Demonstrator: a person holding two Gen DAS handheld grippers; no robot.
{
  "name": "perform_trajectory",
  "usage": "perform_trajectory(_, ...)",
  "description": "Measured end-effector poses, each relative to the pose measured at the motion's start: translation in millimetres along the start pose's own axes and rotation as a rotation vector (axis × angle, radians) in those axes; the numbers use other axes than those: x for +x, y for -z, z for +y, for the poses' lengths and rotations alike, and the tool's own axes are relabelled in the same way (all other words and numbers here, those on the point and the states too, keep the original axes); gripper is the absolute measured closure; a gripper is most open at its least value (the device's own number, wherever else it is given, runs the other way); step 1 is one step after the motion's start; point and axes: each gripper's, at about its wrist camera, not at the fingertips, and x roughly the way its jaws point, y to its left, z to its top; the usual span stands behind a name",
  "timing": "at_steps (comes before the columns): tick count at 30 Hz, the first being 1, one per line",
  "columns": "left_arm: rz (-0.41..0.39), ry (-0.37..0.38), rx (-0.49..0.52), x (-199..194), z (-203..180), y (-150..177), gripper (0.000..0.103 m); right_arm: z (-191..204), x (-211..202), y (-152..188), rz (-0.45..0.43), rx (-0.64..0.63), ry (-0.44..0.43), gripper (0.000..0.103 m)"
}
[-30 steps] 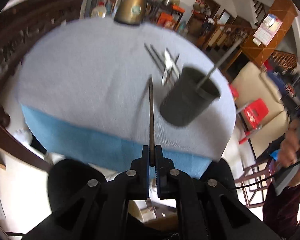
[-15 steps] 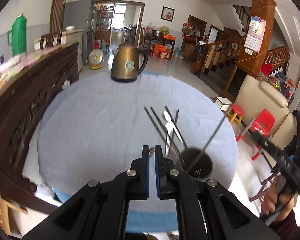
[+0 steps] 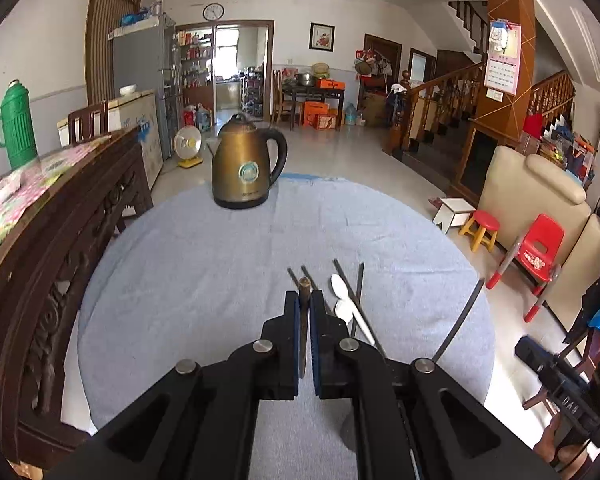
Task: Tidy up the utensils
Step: 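Close the left tool on another dark chopstick and lift it, then insert the chopstick into the mesh cup and open the left tool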
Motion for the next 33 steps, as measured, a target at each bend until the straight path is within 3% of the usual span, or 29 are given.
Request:
perform_trajectory(9,-0.085,0.026,-0.002,-50,-8,-24,0.098,-3,0,1,-0.005,0.004,0.004,0.063)
perform_trajectory(17,-0.165,0.126,0.026,-129,-25,-33,0.098,-2,-6,2,-0.015,0.005,-0.001,0.063)
perform_trajectory(24,-0.094,0.174,0.026,-131,-38,-20,0.098,7,-12,2,-0.025,-0.016,-0.006,0.063)
perform_trajectory(33,0.073,0.196,0.017,-81,-45,3,0.098,8,-7,5,0.003,-0.017,0.001,0.063)
